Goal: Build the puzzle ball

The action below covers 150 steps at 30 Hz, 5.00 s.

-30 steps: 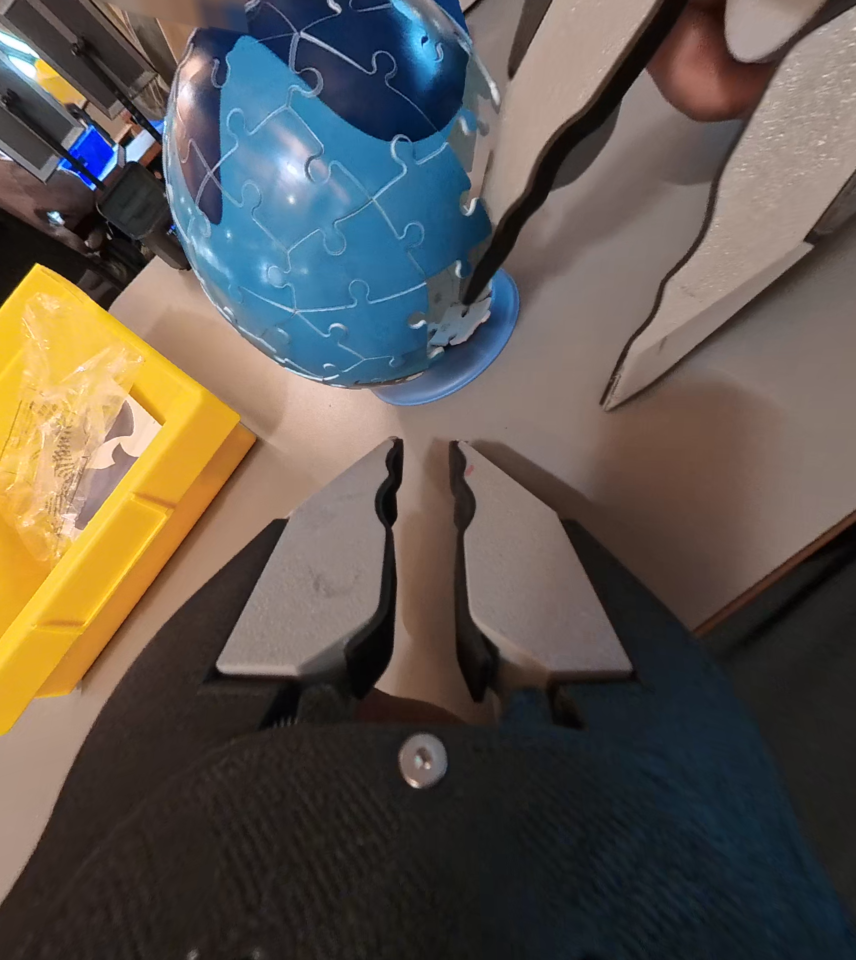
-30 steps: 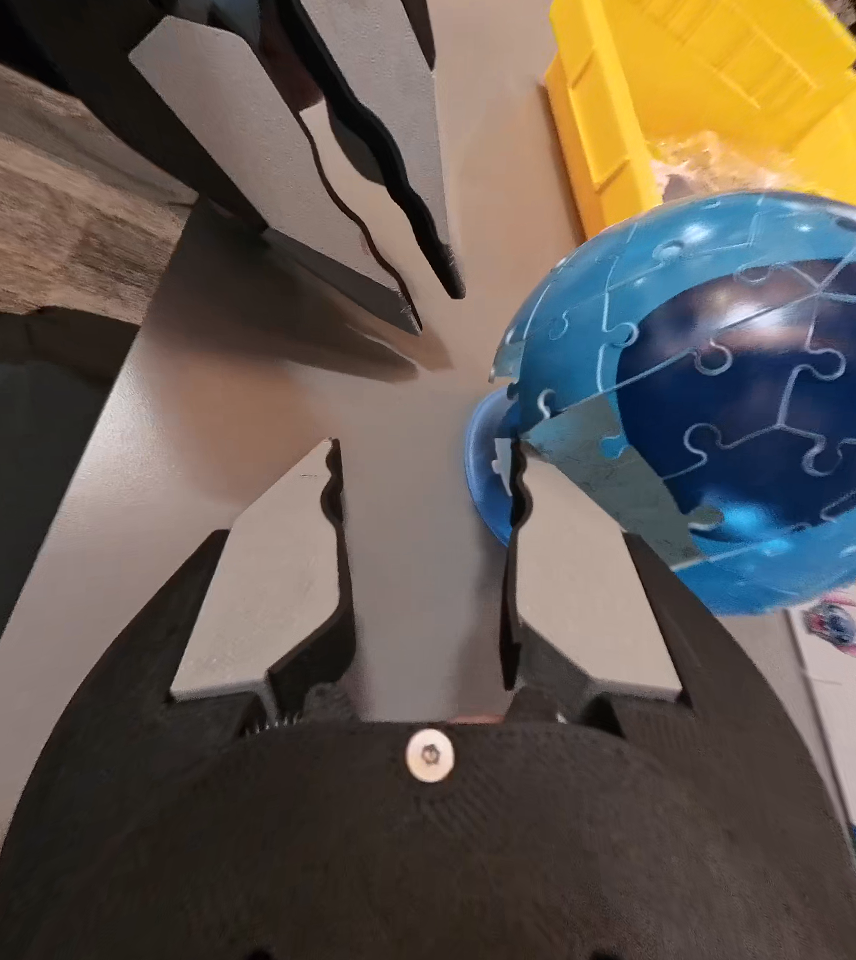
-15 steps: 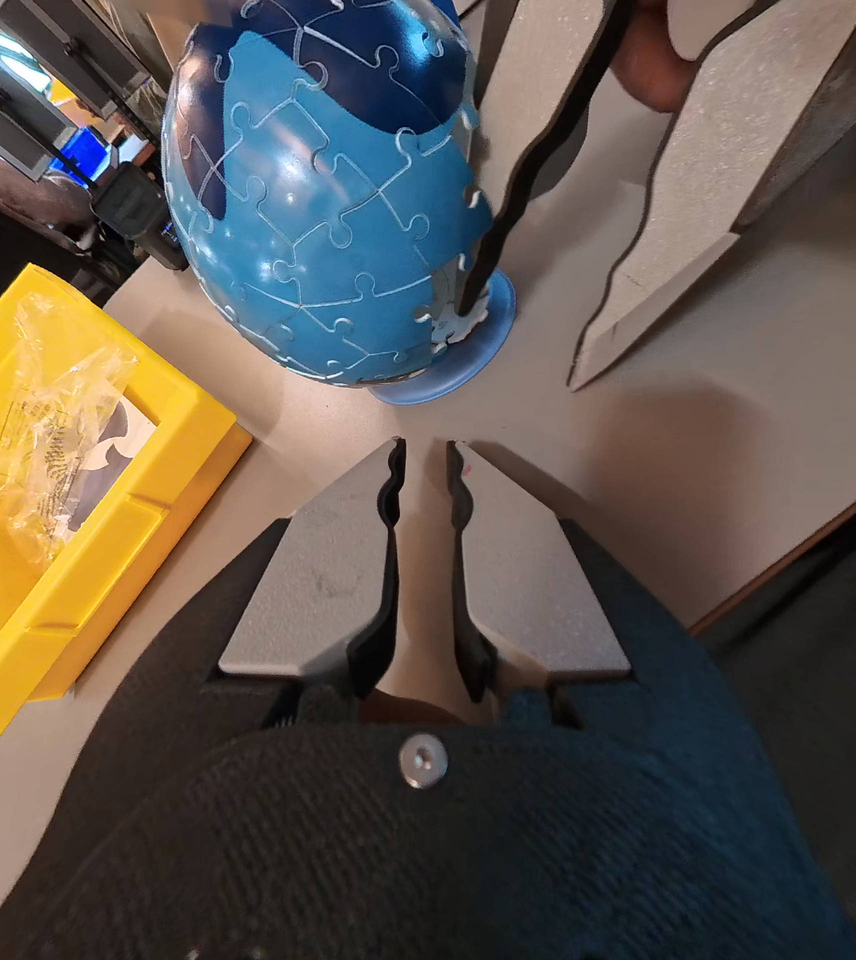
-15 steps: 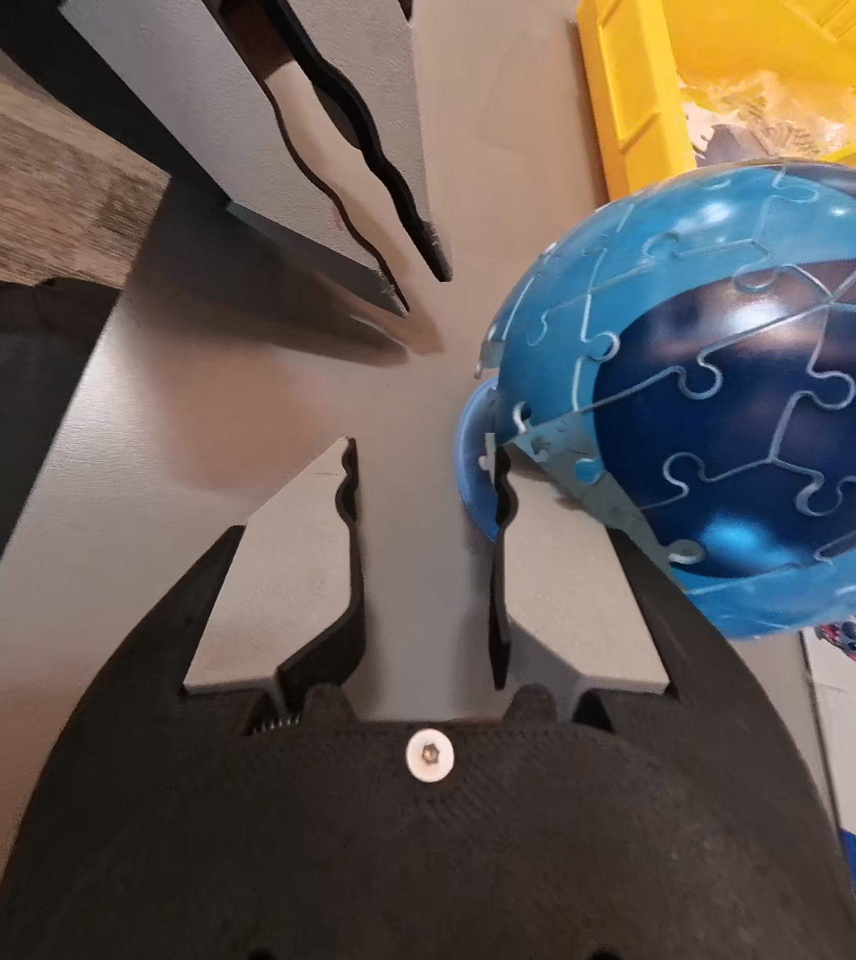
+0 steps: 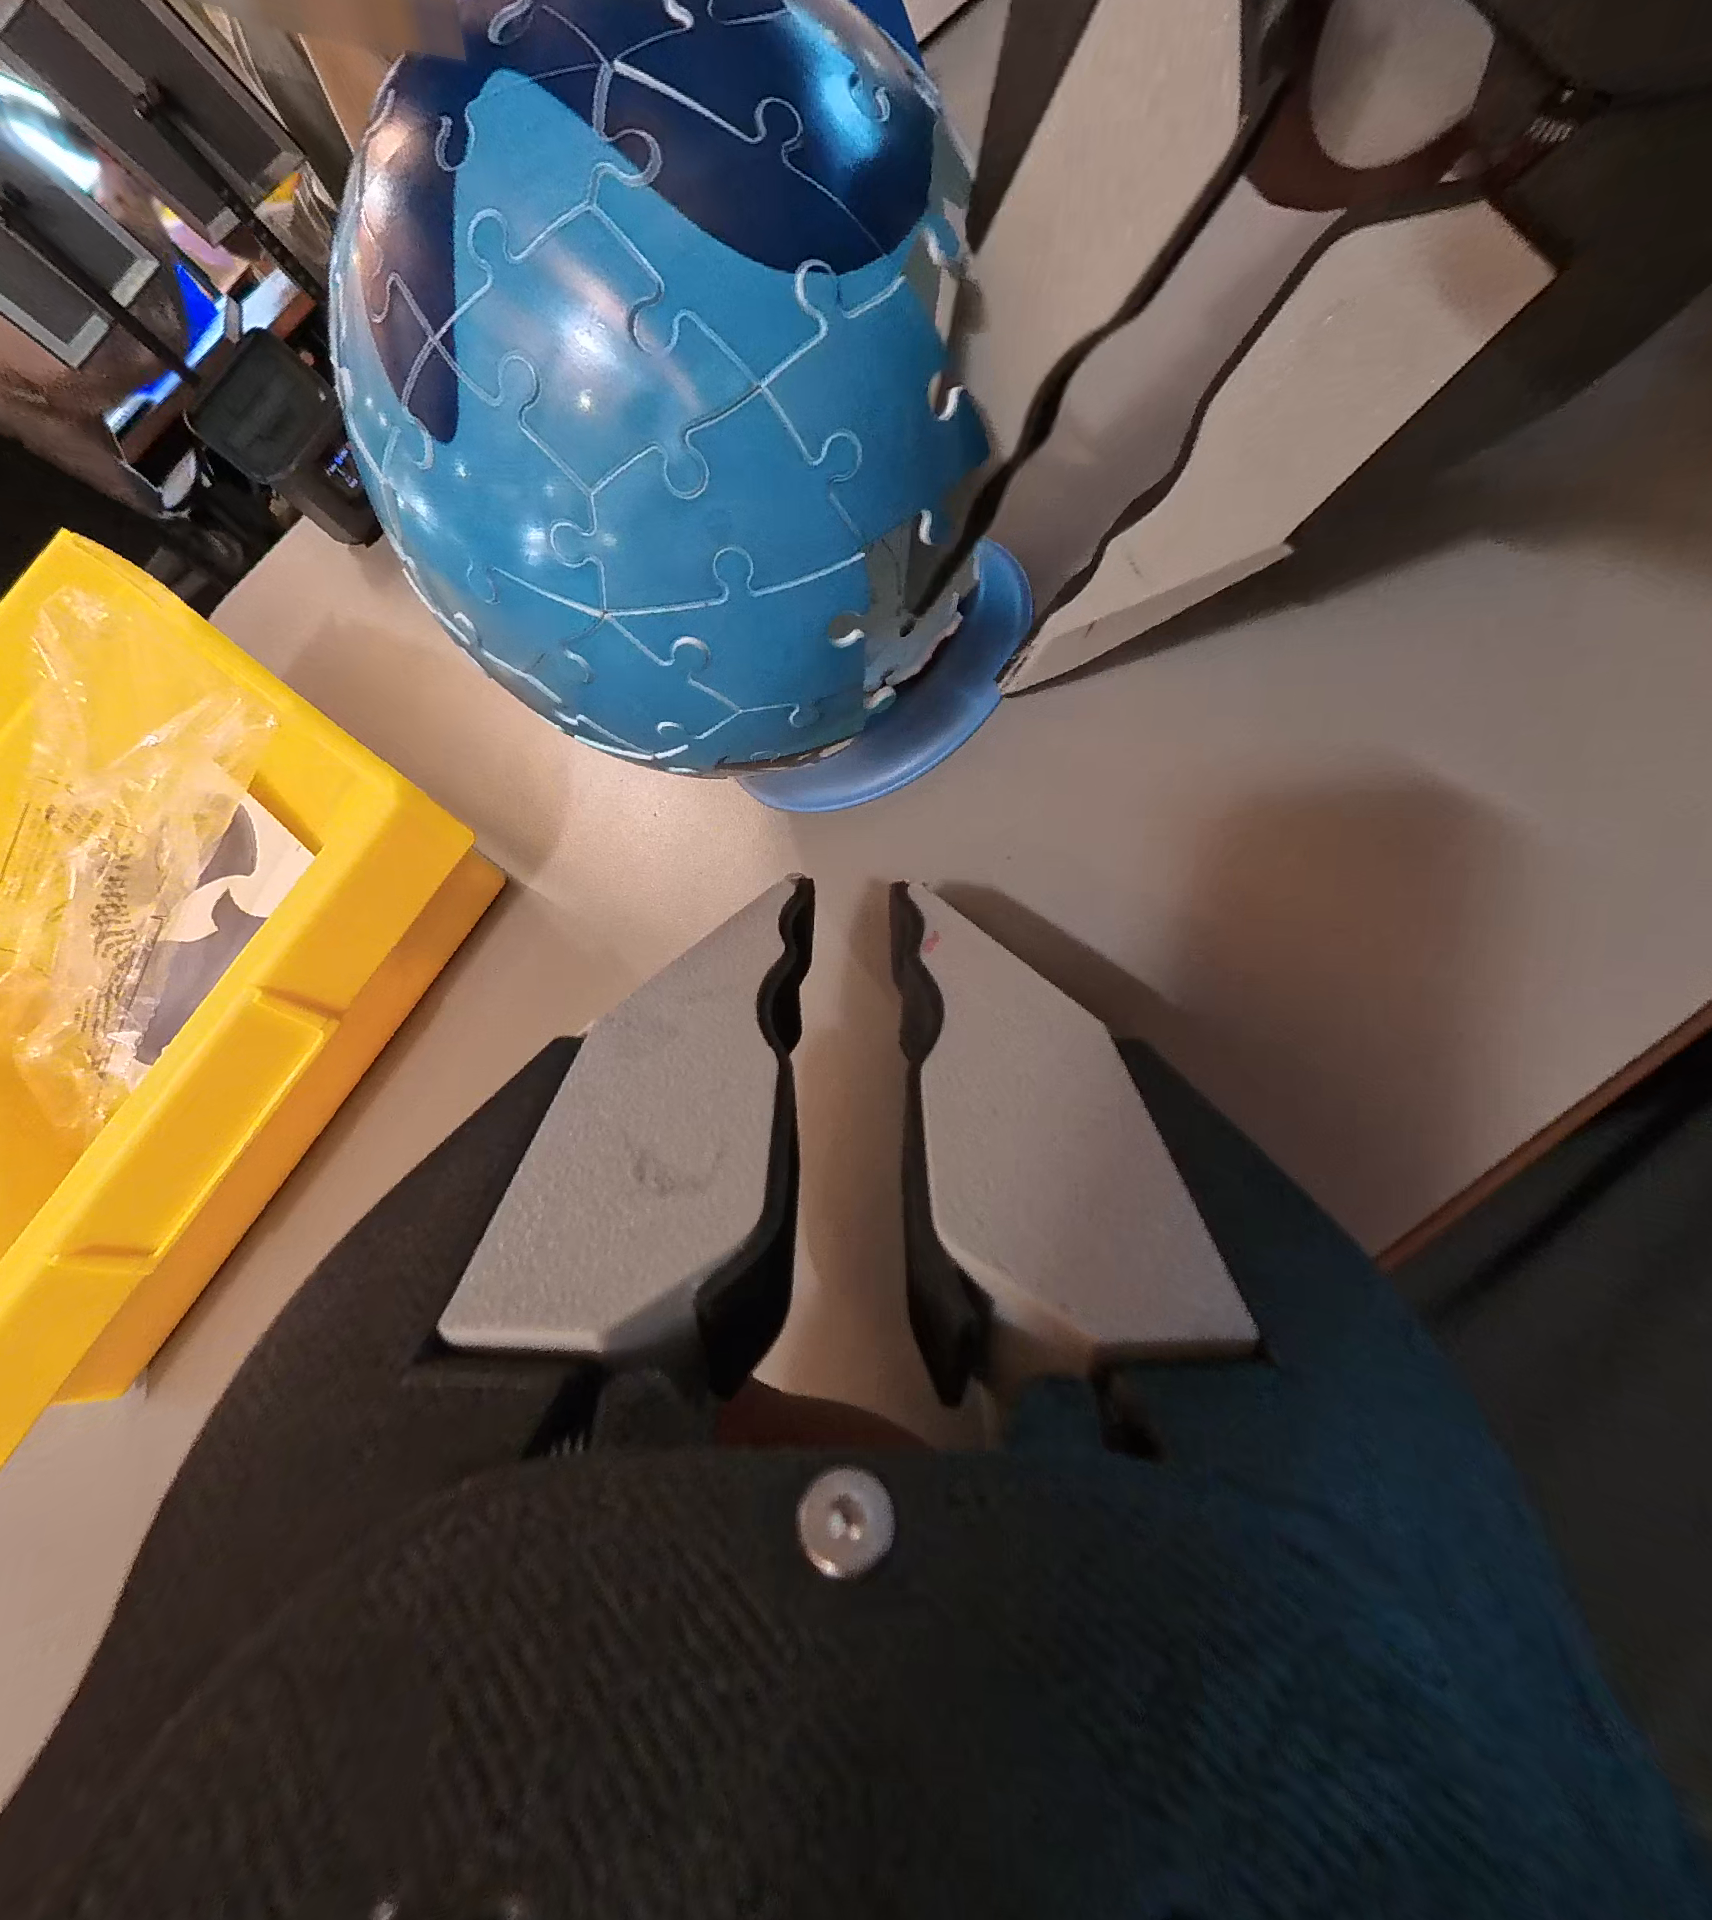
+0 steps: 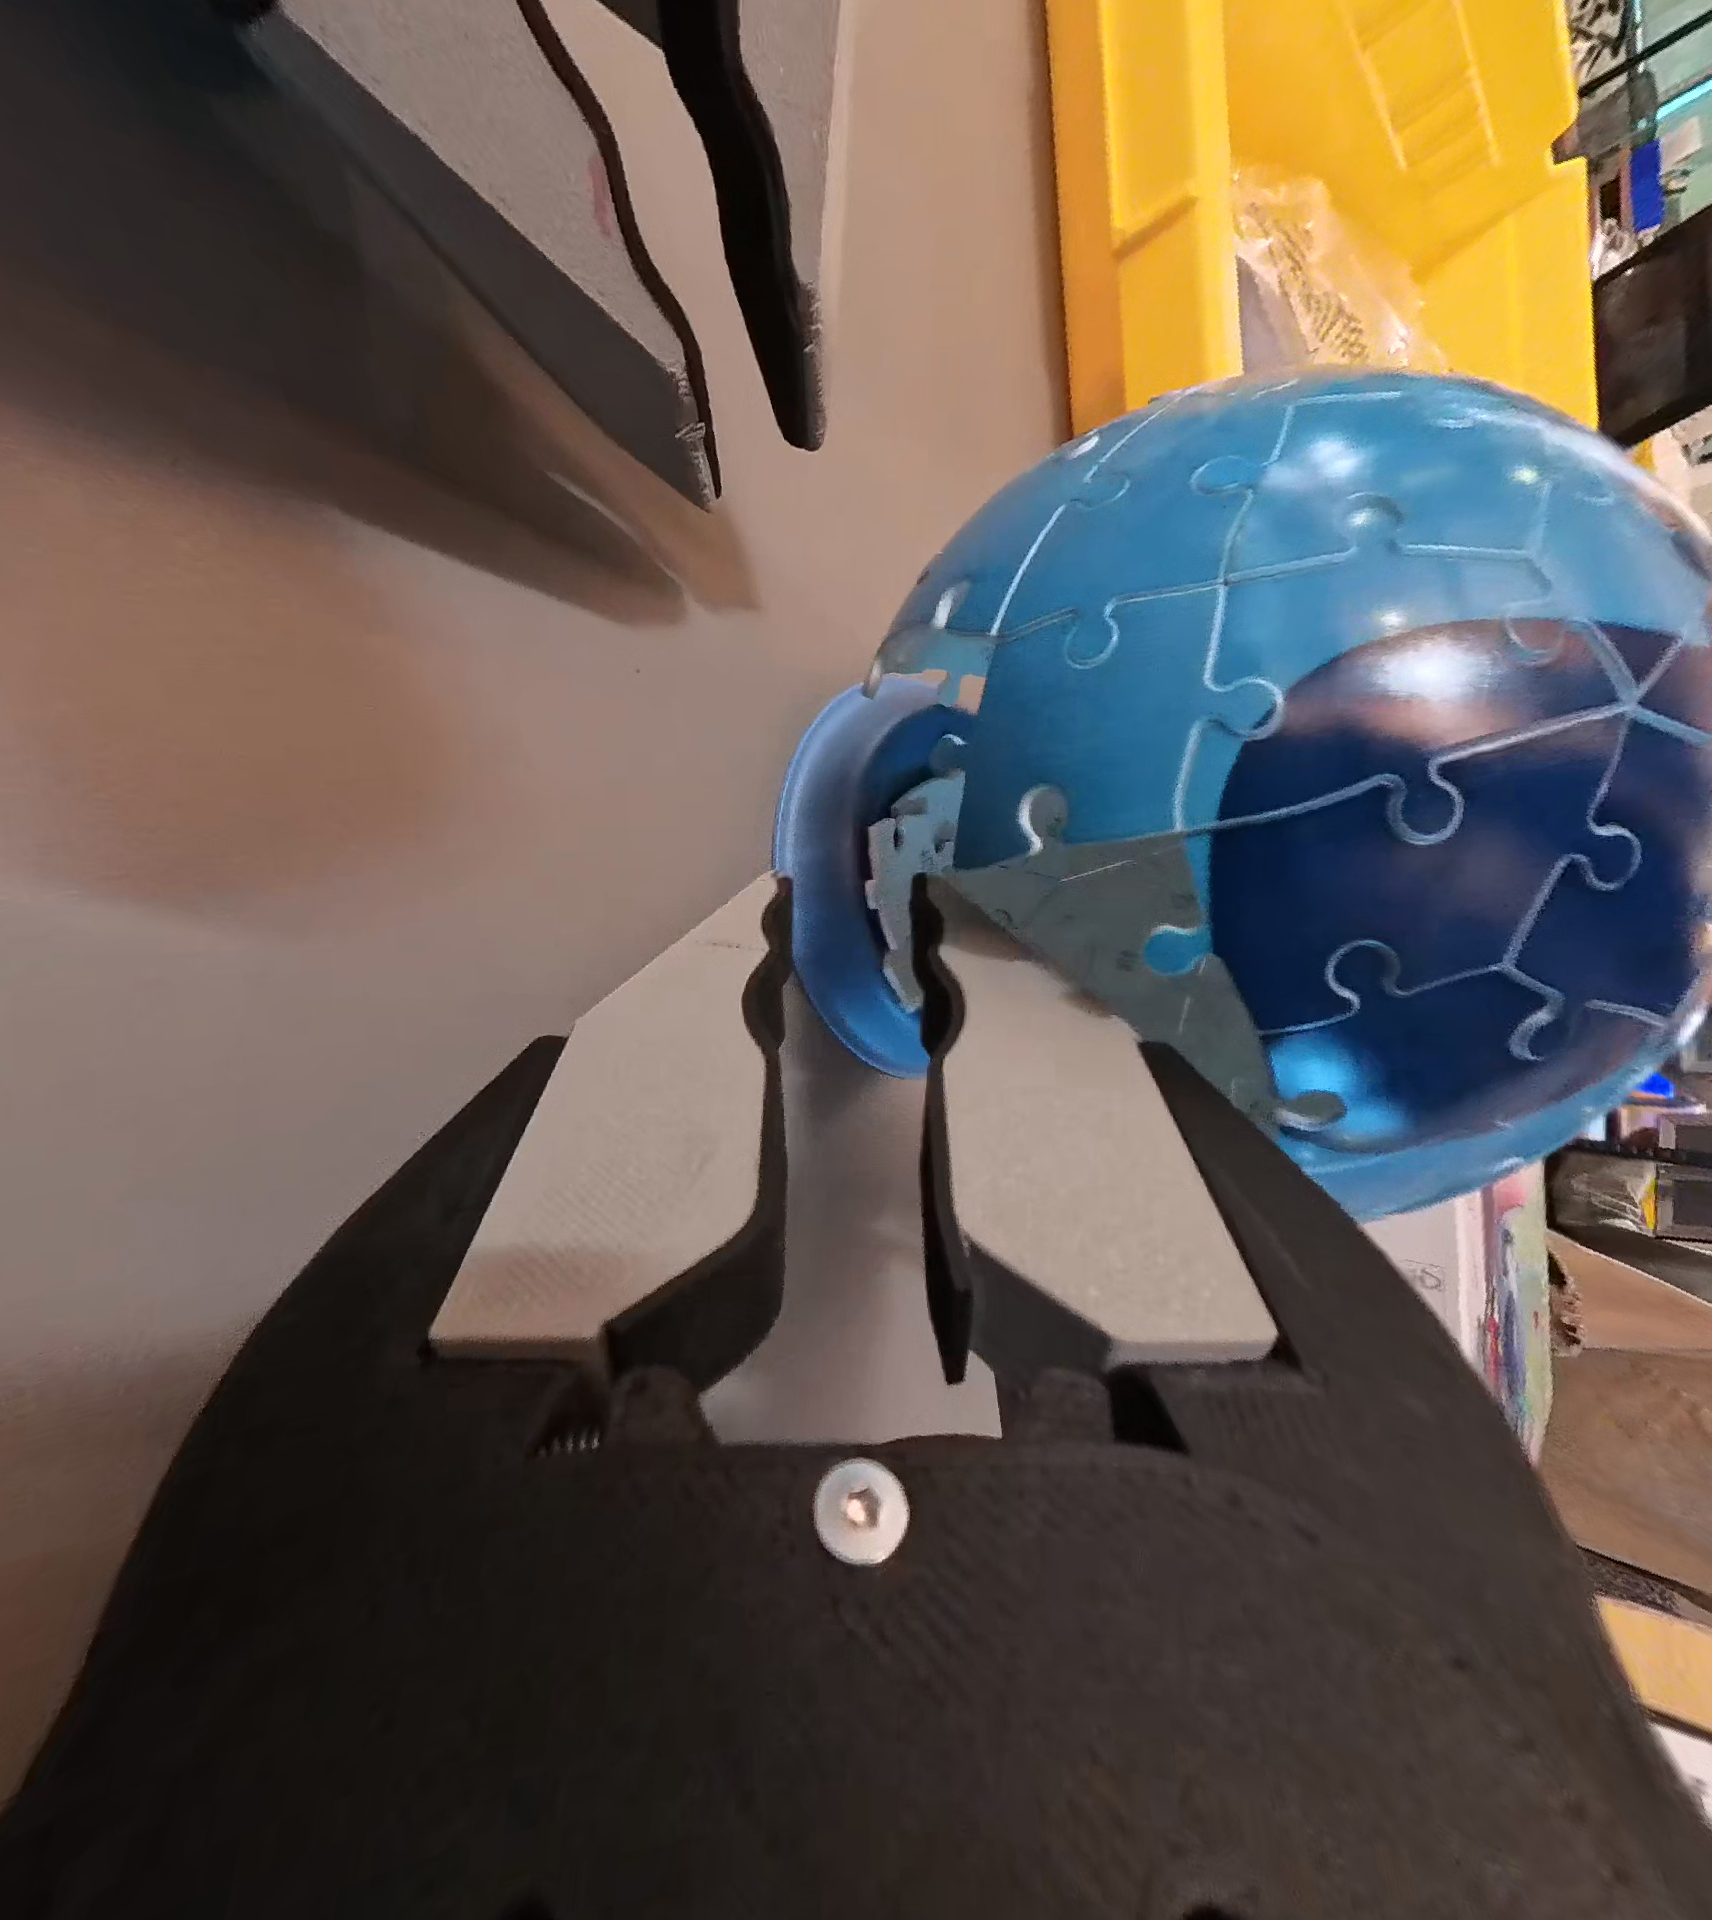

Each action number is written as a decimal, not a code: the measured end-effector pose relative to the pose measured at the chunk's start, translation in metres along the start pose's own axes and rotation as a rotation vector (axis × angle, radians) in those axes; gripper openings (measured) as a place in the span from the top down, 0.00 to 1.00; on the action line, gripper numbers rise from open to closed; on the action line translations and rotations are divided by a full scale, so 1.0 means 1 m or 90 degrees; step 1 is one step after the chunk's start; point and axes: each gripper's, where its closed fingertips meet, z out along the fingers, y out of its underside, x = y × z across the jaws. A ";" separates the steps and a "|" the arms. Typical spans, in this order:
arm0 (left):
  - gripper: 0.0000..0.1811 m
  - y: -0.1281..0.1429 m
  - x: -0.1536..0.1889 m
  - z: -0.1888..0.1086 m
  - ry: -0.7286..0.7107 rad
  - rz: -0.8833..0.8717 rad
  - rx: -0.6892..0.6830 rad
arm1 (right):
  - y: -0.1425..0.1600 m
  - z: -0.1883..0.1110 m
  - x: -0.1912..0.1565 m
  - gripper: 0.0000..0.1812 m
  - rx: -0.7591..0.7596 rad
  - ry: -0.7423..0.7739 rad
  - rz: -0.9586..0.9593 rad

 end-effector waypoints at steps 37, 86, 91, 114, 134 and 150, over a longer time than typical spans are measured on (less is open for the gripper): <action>0.70 -0.018 -0.039 0.019 0.195 -0.101 0.082 | -0.014 -0.031 -0.006 0.77 0.119 -0.058 0.091; 0.68 -0.018 -0.034 0.016 0.216 -0.086 0.090 | 0.026 -0.095 0.001 0.81 0.218 -0.122 0.202; 0.63 -0.016 -0.037 0.020 0.249 -0.054 0.095 | 0.047 -0.092 0.069 0.69 0.331 -0.157 0.279; 0.53 -0.046 -0.044 0.031 0.405 -0.260 0.148 | 0.018 -0.041 0.094 0.59 0.448 -0.454 0.439; 0.48 -0.061 -0.036 0.034 0.400 -0.535 0.062 | 0.013 -0.037 0.109 0.57 0.379 -0.553 0.638; 0.53 -0.060 -0.039 0.022 0.420 -0.584 0.143 | 0.023 -0.041 0.120 0.54 0.374 -0.472 0.539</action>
